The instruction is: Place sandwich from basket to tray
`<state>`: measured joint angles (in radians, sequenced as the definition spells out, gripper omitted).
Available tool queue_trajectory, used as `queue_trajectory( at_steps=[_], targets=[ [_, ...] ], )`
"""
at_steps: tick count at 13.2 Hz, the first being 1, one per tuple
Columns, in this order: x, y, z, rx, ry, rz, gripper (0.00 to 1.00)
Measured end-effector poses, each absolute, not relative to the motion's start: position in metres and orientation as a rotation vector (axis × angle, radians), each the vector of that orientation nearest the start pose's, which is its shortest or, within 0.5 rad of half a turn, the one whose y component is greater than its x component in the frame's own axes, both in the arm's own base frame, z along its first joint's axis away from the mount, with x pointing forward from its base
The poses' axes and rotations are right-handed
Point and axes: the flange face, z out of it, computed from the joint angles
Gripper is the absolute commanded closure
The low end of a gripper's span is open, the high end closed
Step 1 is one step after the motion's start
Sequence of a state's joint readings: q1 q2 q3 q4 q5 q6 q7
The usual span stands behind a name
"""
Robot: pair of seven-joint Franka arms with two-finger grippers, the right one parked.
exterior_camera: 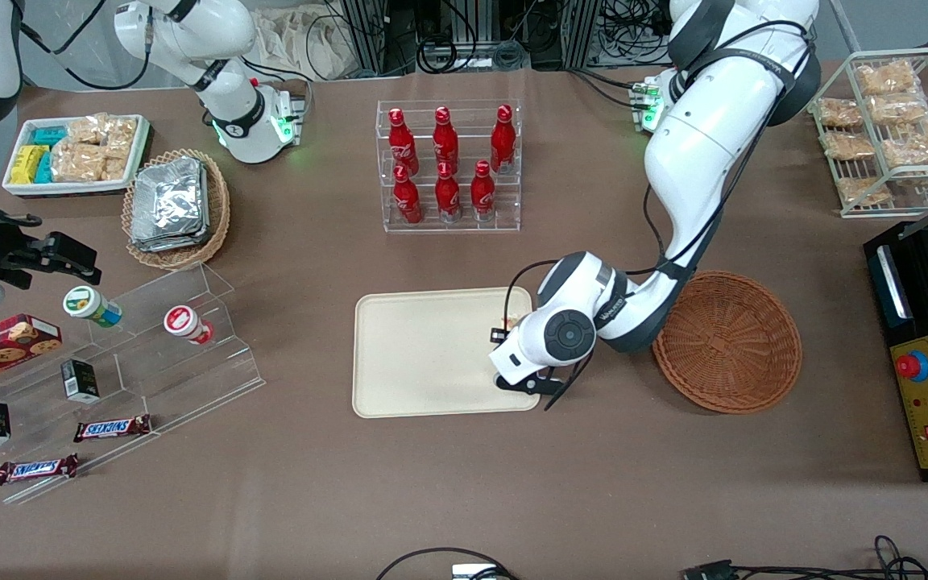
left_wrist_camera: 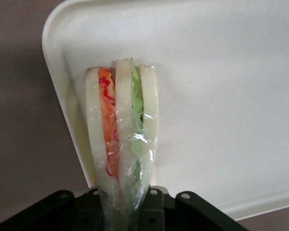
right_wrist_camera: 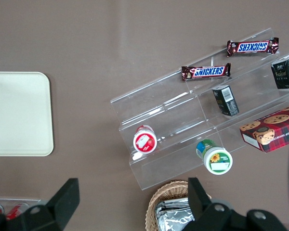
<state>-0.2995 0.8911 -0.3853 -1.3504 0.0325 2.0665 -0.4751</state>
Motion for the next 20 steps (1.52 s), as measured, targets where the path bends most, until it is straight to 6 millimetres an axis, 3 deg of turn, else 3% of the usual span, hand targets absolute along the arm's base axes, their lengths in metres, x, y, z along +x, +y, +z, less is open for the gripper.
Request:
queue_trajectory(
  at_steps=[5,7,9,12,16,18,20],
  targets=[
    [0.606,-0.409,0.214,-3.290,0.176,0.354,0.00],
    [0.618,-0.404,0.242,-3.307,0.157,0.302,0.00],
    [0.628,-0.384,0.289,-3.285,0.135,0.302,0.00],
    [0.642,-0.325,0.383,-3.250,0.047,0.270,0.00],
    [0.637,-0.220,0.504,-3.193,-0.133,0.224,0.00],
    [0.625,-0.178,0.546,-3.171,-0.111,0.221,0.00],
    [0.611,-0.136,0.572,-3.145,-0.014,0.273,0.00]
  ],
)
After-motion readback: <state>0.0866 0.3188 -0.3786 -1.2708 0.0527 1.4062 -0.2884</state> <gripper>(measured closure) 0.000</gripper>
